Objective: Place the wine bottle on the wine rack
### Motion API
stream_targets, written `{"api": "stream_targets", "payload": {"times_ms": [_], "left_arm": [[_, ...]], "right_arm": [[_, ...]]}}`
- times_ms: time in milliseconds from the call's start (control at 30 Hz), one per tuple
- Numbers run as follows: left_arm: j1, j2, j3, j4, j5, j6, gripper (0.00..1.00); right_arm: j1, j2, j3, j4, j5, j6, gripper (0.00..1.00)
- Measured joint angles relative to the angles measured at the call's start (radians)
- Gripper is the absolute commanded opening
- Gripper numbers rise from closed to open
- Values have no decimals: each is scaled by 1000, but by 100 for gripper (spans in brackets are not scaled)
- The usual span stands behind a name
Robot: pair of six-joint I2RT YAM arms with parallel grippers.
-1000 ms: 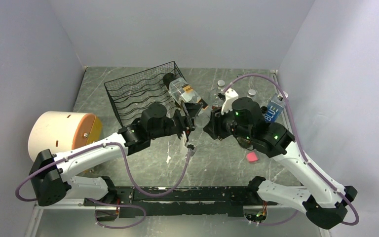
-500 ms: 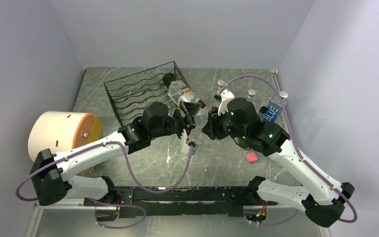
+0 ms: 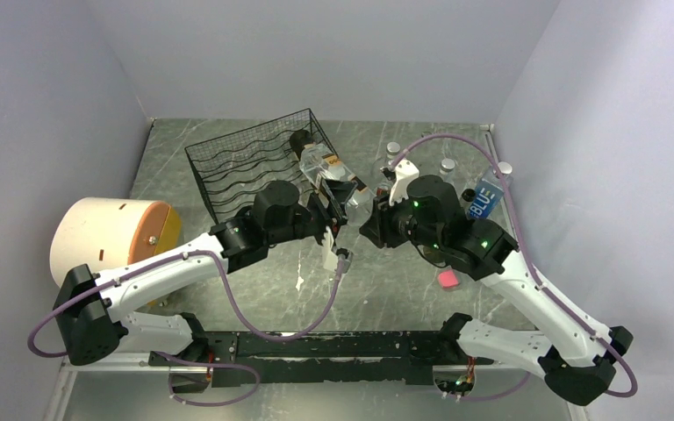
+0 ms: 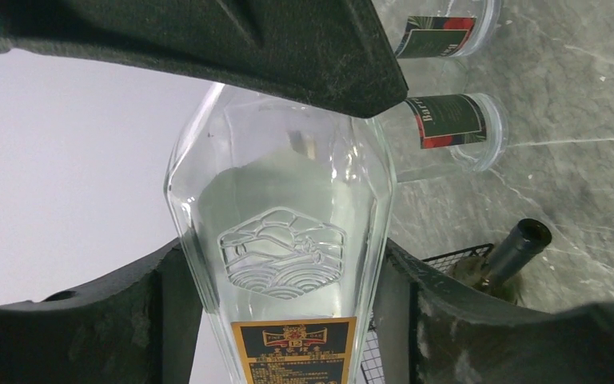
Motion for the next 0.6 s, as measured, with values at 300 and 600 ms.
{"api": "stream_targets", "payload": {"times_ms": [300, 600], "left_arm": [[-3, -5, -25, 71, -4, -4, 73], [-5, -5, -39, 98, -15, 3, 7]], "right_arm": [[2, -31, -16, 25, 11, -16, 0], [1, -37, -22, 34, 9, -25, 23]]}}
